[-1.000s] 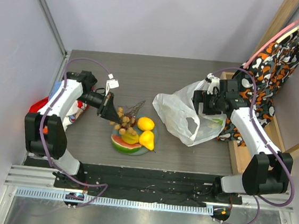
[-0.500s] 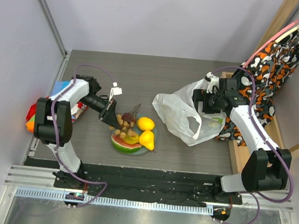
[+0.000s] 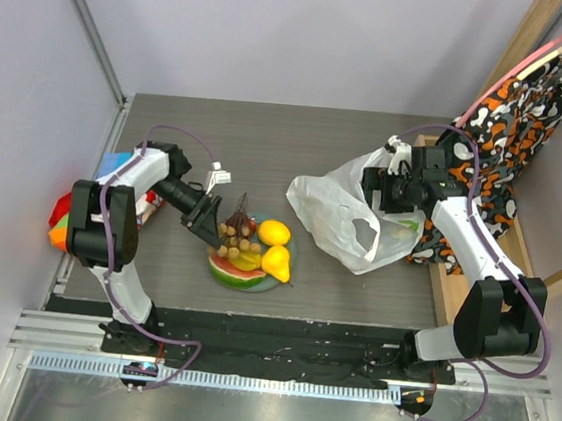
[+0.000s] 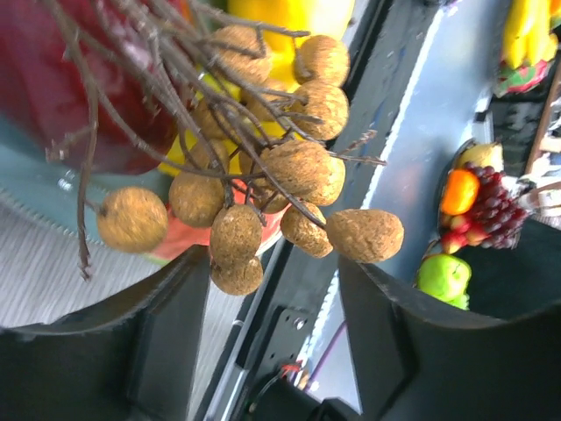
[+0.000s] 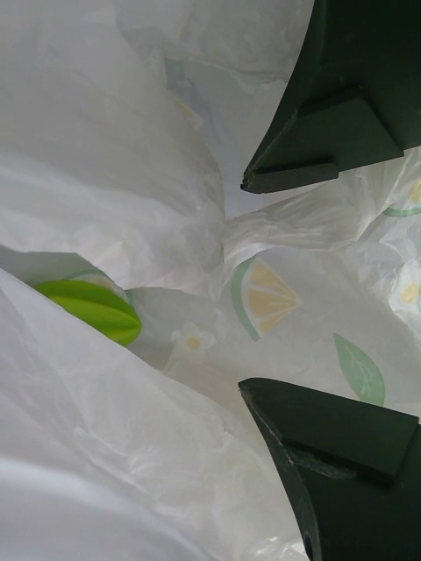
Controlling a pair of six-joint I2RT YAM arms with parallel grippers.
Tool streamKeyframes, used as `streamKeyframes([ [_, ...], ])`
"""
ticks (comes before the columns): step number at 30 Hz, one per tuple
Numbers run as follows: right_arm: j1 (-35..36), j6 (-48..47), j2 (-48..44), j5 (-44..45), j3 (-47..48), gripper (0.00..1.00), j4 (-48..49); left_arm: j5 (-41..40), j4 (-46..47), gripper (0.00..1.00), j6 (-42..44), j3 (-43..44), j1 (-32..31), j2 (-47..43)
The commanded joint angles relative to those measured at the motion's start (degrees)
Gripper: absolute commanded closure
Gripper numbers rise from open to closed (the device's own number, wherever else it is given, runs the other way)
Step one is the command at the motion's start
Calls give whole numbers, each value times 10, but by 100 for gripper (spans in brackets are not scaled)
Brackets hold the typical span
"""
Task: Take the fake fruits out of the plastic bag
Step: Place the fake fruit on the plate.
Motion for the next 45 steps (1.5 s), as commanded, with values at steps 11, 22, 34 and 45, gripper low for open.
streamKeyframes([
  [11,-6,-11,8,-25,54,4,6,-112,-43,14,-28,9,5,-63],
  [22,-6,-11,23,-34,64,5,1,-133,46,17,-101,-7,5,-56],
  [34,-6,-11,17,-36,47,5,2,-161,158,31,-198,-40,-26,-30],
  [45,-6,3,26,-41,48,5,17,-162,106,100,-161,-20,-13,-70],
])
